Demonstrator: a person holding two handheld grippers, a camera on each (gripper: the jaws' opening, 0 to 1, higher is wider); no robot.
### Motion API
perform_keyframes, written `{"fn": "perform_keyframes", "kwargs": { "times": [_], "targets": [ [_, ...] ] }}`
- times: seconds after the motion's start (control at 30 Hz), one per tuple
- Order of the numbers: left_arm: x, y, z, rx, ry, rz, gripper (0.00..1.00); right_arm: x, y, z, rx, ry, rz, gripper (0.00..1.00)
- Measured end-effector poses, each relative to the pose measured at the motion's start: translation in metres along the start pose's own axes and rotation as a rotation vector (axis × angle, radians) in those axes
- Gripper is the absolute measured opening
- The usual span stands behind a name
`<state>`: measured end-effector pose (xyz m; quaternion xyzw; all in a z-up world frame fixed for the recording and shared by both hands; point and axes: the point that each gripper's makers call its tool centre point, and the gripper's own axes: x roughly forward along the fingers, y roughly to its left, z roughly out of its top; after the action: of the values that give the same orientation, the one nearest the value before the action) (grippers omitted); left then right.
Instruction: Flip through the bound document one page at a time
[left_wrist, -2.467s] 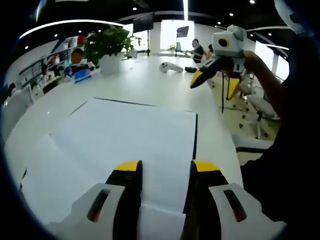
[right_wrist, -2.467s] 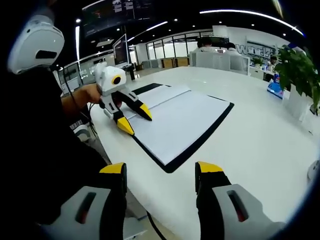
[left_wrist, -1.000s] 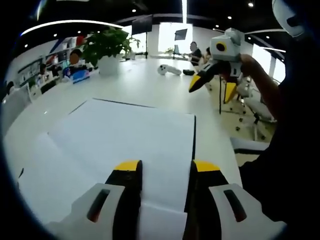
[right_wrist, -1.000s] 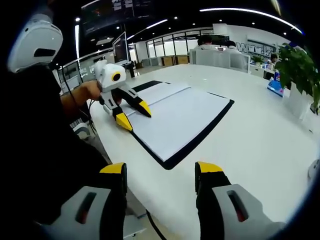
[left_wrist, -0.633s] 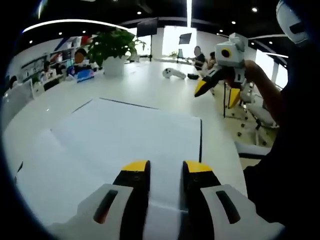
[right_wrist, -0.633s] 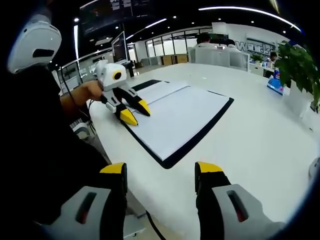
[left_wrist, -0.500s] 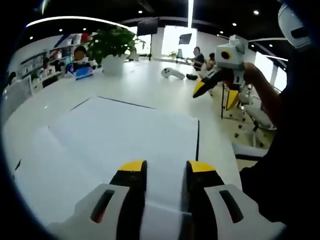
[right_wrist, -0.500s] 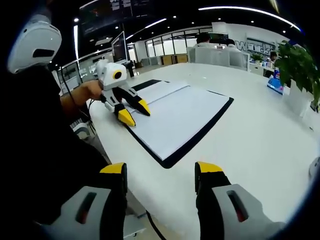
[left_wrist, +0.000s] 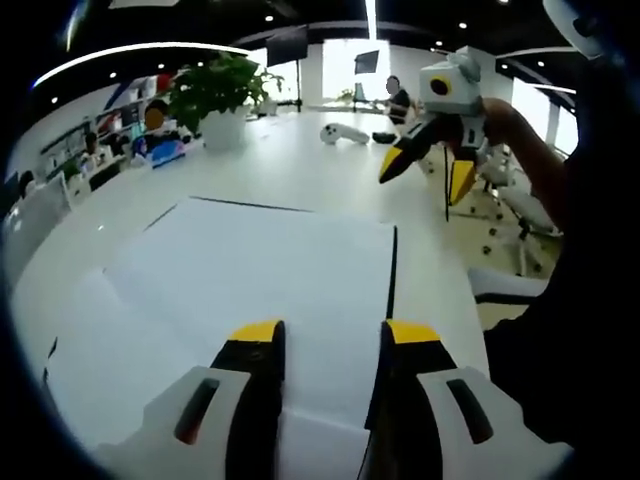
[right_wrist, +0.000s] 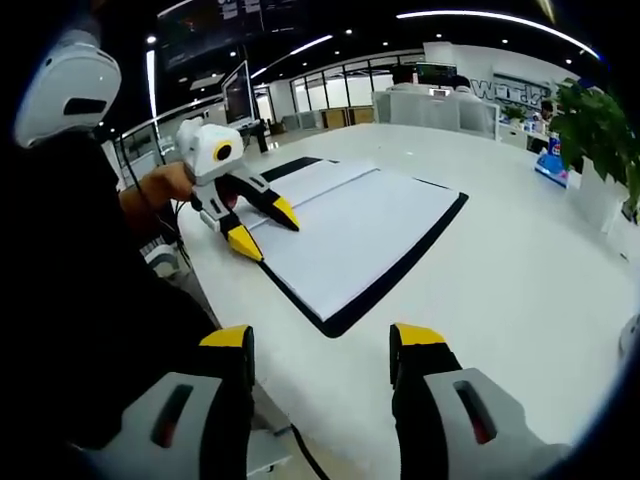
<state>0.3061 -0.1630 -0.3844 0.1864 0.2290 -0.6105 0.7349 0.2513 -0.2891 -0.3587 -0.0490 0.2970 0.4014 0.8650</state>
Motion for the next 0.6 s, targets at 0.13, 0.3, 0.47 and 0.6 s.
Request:
{"fn": "perform_keyframes", "kwargs": {
  "times": [0.13, 0.3, 0.47, 0.6],
  "targets": [
    [0.000, -0.001, 0.001, -0.004, -0.008, -0.006, 0.40, 0.000, 0.000, -0.001, 0.001, 0.002, 0.000, 0.54],
    [-0.002, 0.001, 0.001, -0.028, -0.025, -0.029, 0.40, 0.001, 0.000, -0.001, 0.004, 0.000, -0.002, 0.54],
    [-0.003, 0.009, 0.002, -0.085, -0.037, -0.030, 0.30, 0.001, 0.001, -0.003, 0.006, 0.005, 0.000, 0.54],
    [0.001, 0.004, 0.006, -0.110, -0.015, -0.023, 0.38, -0.001, 0.001, -0.002, 0.008, 0.003, 0.000, 0.54]
  ]
}}
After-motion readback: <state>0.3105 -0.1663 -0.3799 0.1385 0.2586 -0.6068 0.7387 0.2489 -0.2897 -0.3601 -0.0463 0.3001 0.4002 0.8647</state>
